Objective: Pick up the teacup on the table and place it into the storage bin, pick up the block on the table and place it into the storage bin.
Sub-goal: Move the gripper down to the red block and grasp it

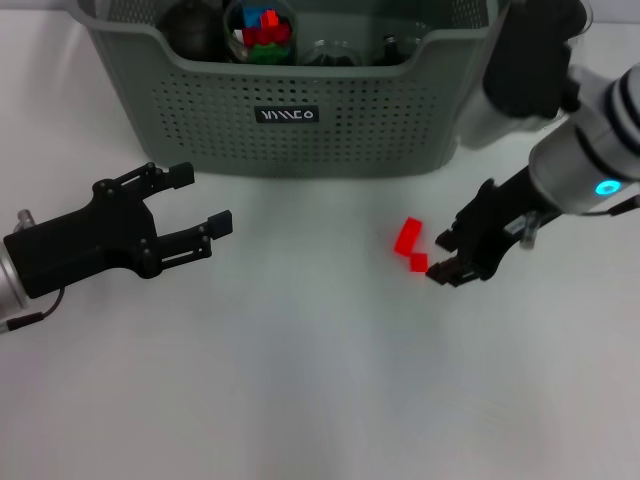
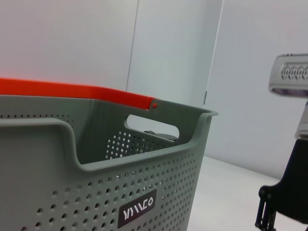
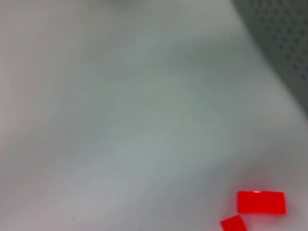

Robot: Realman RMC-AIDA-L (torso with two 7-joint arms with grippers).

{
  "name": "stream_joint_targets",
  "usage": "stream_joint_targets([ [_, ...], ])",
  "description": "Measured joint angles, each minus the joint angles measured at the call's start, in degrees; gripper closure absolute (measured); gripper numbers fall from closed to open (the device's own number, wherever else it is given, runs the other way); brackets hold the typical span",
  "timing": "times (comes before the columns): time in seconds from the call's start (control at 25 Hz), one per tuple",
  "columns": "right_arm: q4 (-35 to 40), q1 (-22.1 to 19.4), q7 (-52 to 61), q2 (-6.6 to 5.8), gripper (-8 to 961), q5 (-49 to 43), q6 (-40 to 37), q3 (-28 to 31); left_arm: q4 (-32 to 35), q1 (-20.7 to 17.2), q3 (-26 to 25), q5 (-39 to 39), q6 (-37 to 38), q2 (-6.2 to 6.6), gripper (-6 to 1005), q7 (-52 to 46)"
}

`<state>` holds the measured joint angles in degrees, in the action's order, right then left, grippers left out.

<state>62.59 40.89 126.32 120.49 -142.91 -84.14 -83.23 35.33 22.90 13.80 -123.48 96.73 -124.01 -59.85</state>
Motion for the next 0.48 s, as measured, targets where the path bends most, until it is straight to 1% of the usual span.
stream_joint_targets([
  [0.16, -3.4, 0.9, -1.4, 0.01, 539, 1.0, 2.4, -0.5, 0.0, 0.0, 0.0, 0.0, -0.1, 0.0, 174, 0.0],
  [0.48, -6.5, 1.6, -1.6, 0.11, 520, 1.7, 6.6, -0.8, -0.1, 0.0, 0.1, 0.0, -0.3, -0.07, 174, 0.0],
])
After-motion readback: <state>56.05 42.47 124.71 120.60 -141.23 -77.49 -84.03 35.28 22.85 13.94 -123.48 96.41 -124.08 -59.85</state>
